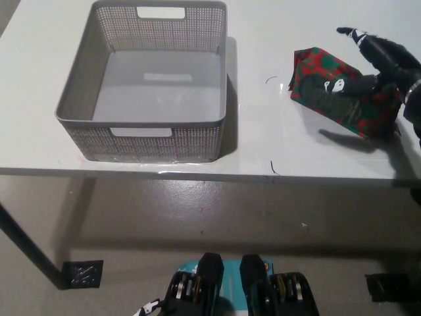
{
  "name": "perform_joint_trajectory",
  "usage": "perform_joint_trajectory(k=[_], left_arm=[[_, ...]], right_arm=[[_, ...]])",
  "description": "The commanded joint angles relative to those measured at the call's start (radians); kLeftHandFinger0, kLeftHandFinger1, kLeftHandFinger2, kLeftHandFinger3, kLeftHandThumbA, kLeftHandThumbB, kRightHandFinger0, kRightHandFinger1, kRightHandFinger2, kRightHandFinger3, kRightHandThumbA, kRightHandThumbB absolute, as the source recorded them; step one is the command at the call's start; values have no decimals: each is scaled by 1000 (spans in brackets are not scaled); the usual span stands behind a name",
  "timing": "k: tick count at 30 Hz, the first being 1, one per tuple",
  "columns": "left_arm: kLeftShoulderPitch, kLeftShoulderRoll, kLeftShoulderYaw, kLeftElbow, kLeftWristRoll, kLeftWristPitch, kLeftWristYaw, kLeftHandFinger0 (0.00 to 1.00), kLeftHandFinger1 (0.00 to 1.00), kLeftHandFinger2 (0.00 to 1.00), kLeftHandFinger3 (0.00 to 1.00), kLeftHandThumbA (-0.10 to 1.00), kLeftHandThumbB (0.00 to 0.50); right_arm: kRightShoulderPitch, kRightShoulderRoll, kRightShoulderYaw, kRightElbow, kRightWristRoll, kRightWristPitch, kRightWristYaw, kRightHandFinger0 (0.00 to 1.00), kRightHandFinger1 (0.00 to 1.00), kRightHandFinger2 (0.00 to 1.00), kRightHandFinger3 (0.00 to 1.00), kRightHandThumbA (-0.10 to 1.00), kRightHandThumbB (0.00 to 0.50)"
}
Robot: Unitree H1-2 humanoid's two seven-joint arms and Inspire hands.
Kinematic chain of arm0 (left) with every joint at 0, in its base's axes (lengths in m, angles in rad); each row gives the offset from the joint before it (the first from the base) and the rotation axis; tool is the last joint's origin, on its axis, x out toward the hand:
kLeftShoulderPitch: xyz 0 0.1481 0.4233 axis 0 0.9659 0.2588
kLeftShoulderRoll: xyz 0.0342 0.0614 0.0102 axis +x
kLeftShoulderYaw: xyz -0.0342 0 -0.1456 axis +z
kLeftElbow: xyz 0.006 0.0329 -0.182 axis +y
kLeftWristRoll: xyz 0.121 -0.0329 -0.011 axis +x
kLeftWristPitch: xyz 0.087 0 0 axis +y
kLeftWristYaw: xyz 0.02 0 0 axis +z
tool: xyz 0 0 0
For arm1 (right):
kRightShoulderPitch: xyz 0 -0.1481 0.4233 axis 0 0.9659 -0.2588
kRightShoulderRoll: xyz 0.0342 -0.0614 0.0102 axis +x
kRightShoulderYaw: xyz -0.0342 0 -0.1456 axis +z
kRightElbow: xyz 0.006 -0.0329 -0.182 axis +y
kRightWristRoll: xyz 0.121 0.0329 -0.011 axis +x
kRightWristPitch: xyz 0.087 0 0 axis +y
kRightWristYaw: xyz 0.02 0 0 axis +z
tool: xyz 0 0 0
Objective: Use the right hand to pick up a bag of coffee beans on the right hand side and place it into a container on the left hand side
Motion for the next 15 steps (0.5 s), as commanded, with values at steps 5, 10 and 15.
perform_joint_trajectory(k=[5, 10, 15], left_arm=[[12, 0, 2, -33, -10, -30, 1, 1000, 1000, 1000, 1000, 1000, 311], [18, 4, 0, -35, -6, -37, 3, 1000, 1000, 1000, 1000, 1000, 305], [15, 4, -1, -28, -4, -44, 4, 1000, 1000, 1000, 1000, 1000, 310]], right_arm=[[-89, -36, -5, 48, -15, 3, 25, 1000, 1000, 1000, 1000, 848, 500], [-121, -31, 23, 159, -29, -28, 17, 1000, 1000, 1000, 1000, 847, 500], [-152, -19, 45, 275, -30, -61, -6, 1000, 1000, 1000, 1000, 825, 500]])
